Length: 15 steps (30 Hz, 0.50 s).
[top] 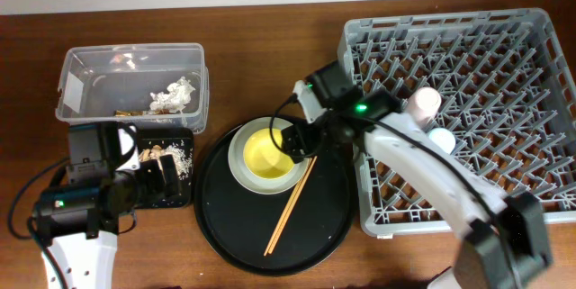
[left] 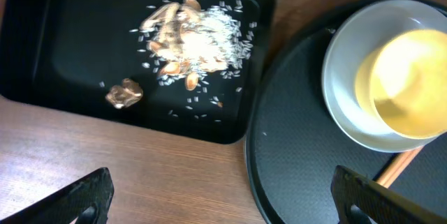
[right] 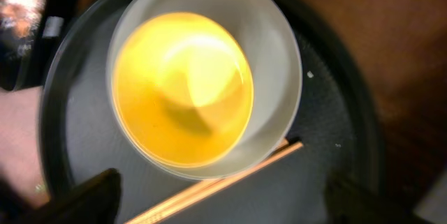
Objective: Sort waste into correct bins and load items into the dishwasher rack
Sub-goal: 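Reach the right gripper to the yellow bowl on the plate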
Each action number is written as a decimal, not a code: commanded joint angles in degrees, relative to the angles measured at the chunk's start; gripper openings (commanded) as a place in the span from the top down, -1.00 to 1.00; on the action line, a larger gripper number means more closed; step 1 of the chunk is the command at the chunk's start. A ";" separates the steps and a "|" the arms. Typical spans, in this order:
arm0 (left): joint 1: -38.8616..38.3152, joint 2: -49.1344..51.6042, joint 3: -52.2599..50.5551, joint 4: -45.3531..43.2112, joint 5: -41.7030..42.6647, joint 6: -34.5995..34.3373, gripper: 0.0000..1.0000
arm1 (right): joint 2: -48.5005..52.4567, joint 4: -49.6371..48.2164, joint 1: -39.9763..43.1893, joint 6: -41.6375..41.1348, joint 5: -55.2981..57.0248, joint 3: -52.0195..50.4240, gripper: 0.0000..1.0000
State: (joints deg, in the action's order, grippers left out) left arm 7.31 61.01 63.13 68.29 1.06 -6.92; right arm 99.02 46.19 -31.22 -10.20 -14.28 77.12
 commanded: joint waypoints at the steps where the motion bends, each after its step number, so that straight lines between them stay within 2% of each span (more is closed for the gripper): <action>1: 0.74 -0.61 0.76 -0.11 0.26 -0.52 -0.98 | 5.75 -3.19 -1.42 -8.17 1.92 0.17 -0.63; 5: 0.74 -0.61 0.76 -0.11 0.28 -0.52 -0.98 | 10.47 -5.22 -2.84 -11.89 2.12 0.17 -0.18; 6: 0.74 -0.61 0.76 -0.09 0.26 -0.52 -0.98 | 11.56 -5.49 -2.95 -11.98 2.14 0.17 0.02; 7: 0.74 -0.61 0.76 -0.09 0.28 -0.52 -0.98 | 12.39 -5.49 -2.95 -13.03 2.32 0.15 0.14; 9: 0.74 -0.61 0.76 -0.11 0.28 -0.52 -0.98 | 13.84 -5.75 -2.95 -14.38 2.32 0.13 0.17; 15: 0.74 -0.61 0.76 -0.11 0.28 -0.52 -0.98 | 14.10 -5.44 -2.80 -14.32 2.56 0.26 0.92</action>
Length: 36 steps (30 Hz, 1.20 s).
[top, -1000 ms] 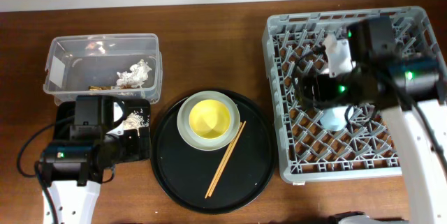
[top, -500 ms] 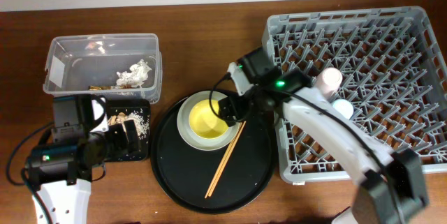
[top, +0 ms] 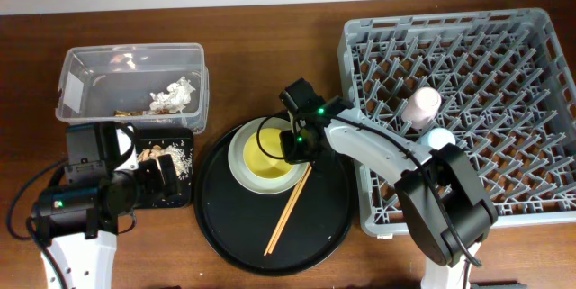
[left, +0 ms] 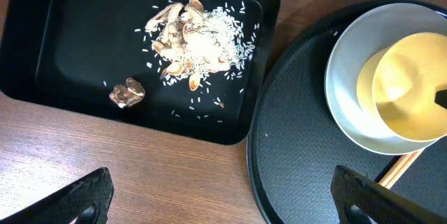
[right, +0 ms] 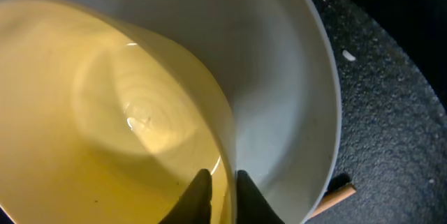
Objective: Sort waste into correct bins and load items into the dishwasher rack
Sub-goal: 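Reach the right gripper to the yellow bowl on the plate, then carry the yellow bowl into the rack with the right gripper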
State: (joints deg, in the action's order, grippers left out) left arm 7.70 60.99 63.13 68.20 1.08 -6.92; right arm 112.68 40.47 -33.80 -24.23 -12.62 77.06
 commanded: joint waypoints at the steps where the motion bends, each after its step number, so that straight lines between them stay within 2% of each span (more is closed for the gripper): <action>1: 0.35 -0.59 0.76 -0.02 0.26 -0.52 -0.98 | 0.09 0.94 0.09 -0.28 1.53 0.81 0.92; 5: 0.35 -0.59 0.76 -0.07 0.26 -0.52 -0.98 | -5.60 7.41 2.47 0.31 10.12 5.77 0.92; 10: 0.35 -0.59 0.76 -0.26 0.24 -0.50 -0.98 | -15.78 13.75 9.57 10.45 22.10 15.30 0.92; 12: 0.35 -0.59 0.76 -0.28 0.24 -0.52 -0.98 | -17.92 11.39 12.79 12.22 32.13 17.62 0.92; 16: 0.35 -0.59 0.76 -0.26 0.24 -0.52 -0.98 | -16.15 0.07 20.59 13.53 62.16 18.10 0.92; 18: 0.35 -0.59 0.76 -0.28 0.24 -0.52 -0.98 | -13.64 -5.03 23.52 13.64 70.84 18.10 0.92; 20: 0.35 -0.59 0.76 -0.22 0.26 -0.52 -0.98 | -8.15 -12.04 26.10 21.05 77.35 18.10 0.92; 21: 0.35 -0.59 0.76 -0.22 0.26 -0.52 -0.98 | -6.29 -13.27 26.58 21.07 80.08 18.10 0.92; 26: 0.35 -0.59 0.76 -0.17 0.26 -0.52 -0.98 | 3.89 -14.82 27.36 21.03 81.66 18.10 0.92; 28: 0.35 -0.59 0.76 -0.02 0.28 -0.52 -0.98 | 7.08 -16.15 27.45 21.03 86.12 18.10 0.92; 36: 0.35 -0.59 0.76 -0.22 0.28 -0.52 -0.98 | 9.86 -11.74 24.94 20.79 80.63 17.38 0.92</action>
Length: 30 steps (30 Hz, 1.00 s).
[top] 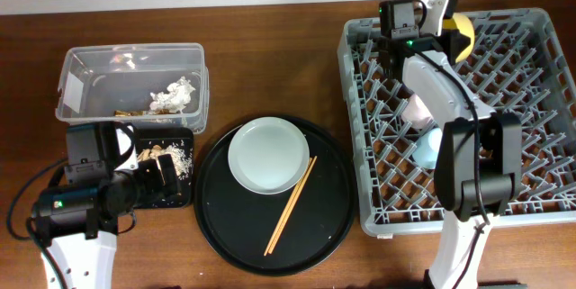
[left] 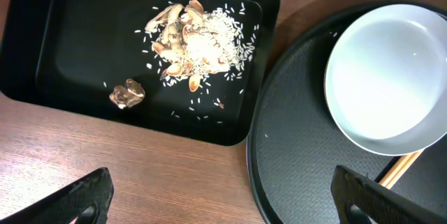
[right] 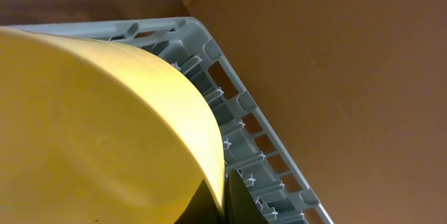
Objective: Sort waste into correct bins and load items into the dishwasher rack
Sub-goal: 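Carry the yellow bowl into the rack with the right gripper, then grasp the grey plate edge with the right gripper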
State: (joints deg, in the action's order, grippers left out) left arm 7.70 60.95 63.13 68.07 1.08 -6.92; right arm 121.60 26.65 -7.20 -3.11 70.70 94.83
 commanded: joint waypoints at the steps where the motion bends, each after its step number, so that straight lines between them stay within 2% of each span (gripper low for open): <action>1: 0.35 -0.55 0.76 -0.09 0.28 -0.52 -0.98 | 0.94 3.30 -2.19 -0.61 -3.48 -0.57 0.92; 6: 0.35 -0.55 0.76 0.07 0.28 -0.52 -0.98 | 0.94 8.79 -3.63 -2.47 -4.31 -0.98 0.91; 9: 0.35 -0.55 0.76 0.04 0.28 -0.52 -0.98 | 0.83 15.19 -4.42 -6.88 -4.74 -0.96 0.73; 10: 0.35 -0.55 0.76 0.04 0.28 -0.52 -0.98 | 0.11 17.40 -4.74 -9.11 -6.08 -0.96 0.41; 12: 0.35 -0.55 0.76 0.07 0.28 -0.52 -0.98 | -2.73 19.10 -4.92 -9.86 -12.52 -0.96 0.19; 13: 0.35 -0.55 0.76 0.02 0.28 -0.52 -0.98 | -5.18 19.93 -4.90 -9.86 -16.79 -0.90 -0.03; 14: 0.35 -0.55 0.76 0.00 0.26 -0.52 -0.98 | -7.34 20.55 -4.90 -9.84 -19.71 -0.90 -0.13; 17: 0.35 -0.55 0.76 0.07 0.28 -0.52 -0.98 | -17.38 24.02 -4.90 -9.81 -27.61 -0.85 -0.61; 18: 0.35 -0.55 0.76 0.07 0.28 -0.52 -0.98 | -20.70 26.34 -4.90 -9.79 -31.56 -0.85 -0.68; 20: 0.35 -0.55 0.76 0.04 0.28 -0.52 -0.98 | -25.27 30.88 -4.90 -9.79 -42.03 -0.85 -0.76; 22: 0.35 -0.55 0.76 0.09 0.28 -0.52 -0.98 | -27.91 36.30 -4.90 -9.68 -58.69 -0.85 -0.77; 24: 0.35 -0.55 0.76 0.11 0.28 -0.52 -0.99 | -27.74 40.63 -4.96 -8.66 -75.67 -1.05 -0.84; 26: 0.35 -0.55 0.76 0.04 0.26 -0.52 -0.98 | -27.10 41.33 -6.32 -4.96 -86.36 -2.40 -0.84; 30: 0.35 -0.55 0.76 0.07 0.26 -0.52 -0.98 | -24.94 39.78 -13.11 -4.85 -88.08 -7.67 -0.85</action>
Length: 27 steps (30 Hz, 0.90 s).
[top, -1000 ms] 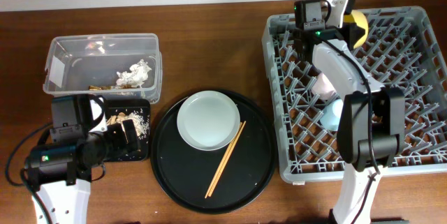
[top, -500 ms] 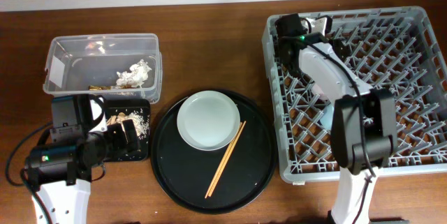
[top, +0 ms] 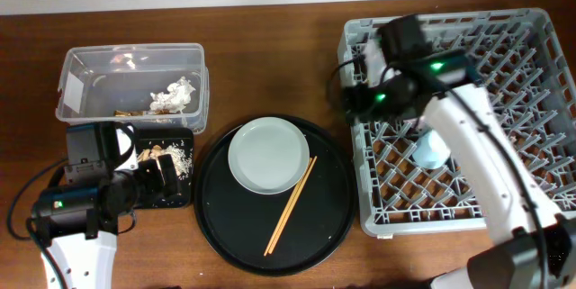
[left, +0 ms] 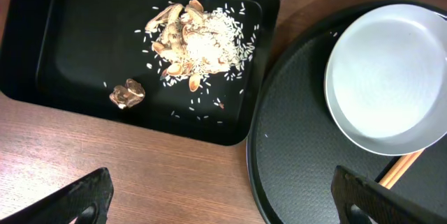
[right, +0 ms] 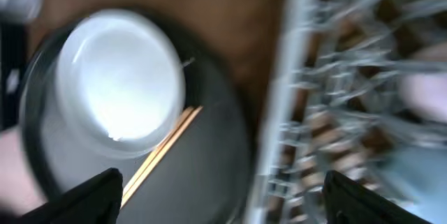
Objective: Sort waste into correct bins and load items into the dishwasher rack
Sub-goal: 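Grasp the grey plate edge with the right gripper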
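Observation:
A pale bowl (top: pixel 268 155) sits on the round black tray (top: pixel 274 235), with a pair of chopsticks (top: pixel 290 206) lying beside it. My right gripper (top: pixel 357 100) hangs open and empty over the left edge of the grey dishwasher rack (top: pixel 504 46). Its blurred wrist view shows the bowl (right: pixel 119 84), the chopsticks (right: pixel 157 155) and a yellow patch at the top edge. My left gripper (left: pixel 223 206) stands open over bare wood, near the black rectangular tray (left: pixel 42 63) of rice and food scraps (left: pixel 195 39).
A clear plastic bin (top: pixel 130 86) at the back left holds crumpled paper (top: pixel 173 97) and scraps. In the rack, a pale blue cup (top: pixel 430 151) and a pink cup (top: pixel 416 127) lie partly under my right arm.
My right gripper was shut on the yellow bowl at the rack's far edge. Now it is open and empty, lower over the rack's left edge. The left arm has not moved.
The yellow bowl sat nested in the pale bowl with my right gripper open above it. Then the fingers stood around its rim. Later the gripper held it at the rack's far side, leaving the pale bowl alone. Now the gripper is empty near the tray.

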Each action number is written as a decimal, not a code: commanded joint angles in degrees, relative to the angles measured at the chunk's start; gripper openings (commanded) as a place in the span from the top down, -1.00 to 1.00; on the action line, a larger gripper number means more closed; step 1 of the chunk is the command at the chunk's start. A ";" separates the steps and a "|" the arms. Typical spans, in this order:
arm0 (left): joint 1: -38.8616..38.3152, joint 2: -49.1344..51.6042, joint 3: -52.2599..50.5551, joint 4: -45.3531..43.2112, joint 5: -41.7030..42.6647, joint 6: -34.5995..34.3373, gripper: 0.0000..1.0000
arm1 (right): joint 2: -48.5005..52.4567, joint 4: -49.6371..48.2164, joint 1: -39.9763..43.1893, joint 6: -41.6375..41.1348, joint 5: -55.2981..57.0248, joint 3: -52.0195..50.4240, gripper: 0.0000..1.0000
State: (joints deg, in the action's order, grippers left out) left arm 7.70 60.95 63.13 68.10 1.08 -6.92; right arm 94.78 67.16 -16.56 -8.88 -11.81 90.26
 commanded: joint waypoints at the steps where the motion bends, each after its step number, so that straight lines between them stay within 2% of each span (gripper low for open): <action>1: 0.35 -0.55 0.76 0.04 0.28 -0.52 -0.98 | 2.86 -2.80 -6.23 0.90 -5.57 -5.07 -0.84; 5: 0.35 -0.55 0.76 0.11 0.63 -0.52 -0.98 | 6.54 -12.37 -11.72 -3.85 -3.13 -10.05 -0.76; 11: 0.35 -0.55 0.76 0.13 1.55 -0.52 -0.98 | 18.29 -22.23 -13.86 -8.63 -0.37 -10.67 -0.54; 15: 0.35 -0.55 0.76 0.13 1.57 -0.52 -0.98 | 23.12 -24.81 -13.88 -10.08 0.24 -10.67 -0.25; 16: 0.35 -0.55 0.76 0.15 1.57 -0.52 -0.98 | 23.76 -25.27 -13.86 -10.08 0.26 -10.67 0.03; 17: 0.35 -0.55 0.76 0.31 1.57 -0.52 -0.98 | 23.78 -25.90 -13.86 -10.08 0.26 -10.67 0.15; 19: 0.35 -0.55 0.76 0.33 1.57 -0.52 -0.98 | 23.78 -26.53 -13.79 -10.08 0.26 -10.56 0.58; 21: 0.35 -0.55 0.76 0.39 1.55 -0.52 -0.98 | 23.69 -26.69 -13.73 -10.05 0.28 -10.49 0.85; 22: 0.35 -0.55 0.76 0.37 1.55 -0.52 -0.98 | 23.39 -26.64 -13.40 -10.08 0.24 -10.40 0.92; 27: 0.35 -0.55 0.76 0.37 1.55 -0.52 -0.98 | 15.63 -20.74 -9.84 -10.01 2.56 -6.08 0.92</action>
State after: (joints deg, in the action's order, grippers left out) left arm 7.70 60.95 63.13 68.36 1.98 -6.92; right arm 116.88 43.51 -28.91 -19.07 -12.03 80.49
